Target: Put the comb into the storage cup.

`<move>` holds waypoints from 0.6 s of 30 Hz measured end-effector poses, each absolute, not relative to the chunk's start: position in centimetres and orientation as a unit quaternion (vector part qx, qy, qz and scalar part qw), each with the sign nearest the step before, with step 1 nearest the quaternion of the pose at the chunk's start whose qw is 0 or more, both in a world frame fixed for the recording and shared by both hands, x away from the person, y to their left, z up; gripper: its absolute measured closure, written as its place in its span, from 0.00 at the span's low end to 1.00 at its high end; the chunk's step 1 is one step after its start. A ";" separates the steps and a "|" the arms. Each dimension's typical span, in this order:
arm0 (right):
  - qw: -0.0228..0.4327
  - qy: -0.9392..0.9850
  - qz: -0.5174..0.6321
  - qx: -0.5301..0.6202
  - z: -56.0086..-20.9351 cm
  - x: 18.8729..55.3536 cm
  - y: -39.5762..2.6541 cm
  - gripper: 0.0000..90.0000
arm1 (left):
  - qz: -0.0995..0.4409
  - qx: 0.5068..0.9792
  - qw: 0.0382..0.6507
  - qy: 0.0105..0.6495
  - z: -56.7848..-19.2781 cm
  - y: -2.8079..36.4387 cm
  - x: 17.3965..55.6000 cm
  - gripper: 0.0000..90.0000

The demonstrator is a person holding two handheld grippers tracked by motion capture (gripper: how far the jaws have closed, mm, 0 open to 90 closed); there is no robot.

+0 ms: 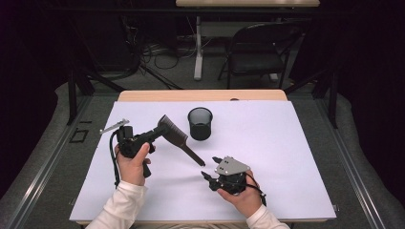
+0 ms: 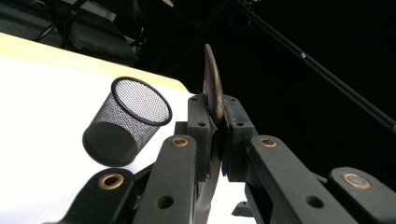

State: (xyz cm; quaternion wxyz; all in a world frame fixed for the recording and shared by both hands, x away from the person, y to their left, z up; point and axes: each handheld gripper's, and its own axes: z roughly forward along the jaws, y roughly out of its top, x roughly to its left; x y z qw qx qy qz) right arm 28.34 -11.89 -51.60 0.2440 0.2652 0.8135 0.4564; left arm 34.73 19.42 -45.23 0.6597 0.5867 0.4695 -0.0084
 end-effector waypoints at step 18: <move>0.222 0.802 0.465 0.303 -51.8 29.3 -13.7 0.17 | 0.001 0.570 0.670 0.475 -44.9 20.9 34.8 0.94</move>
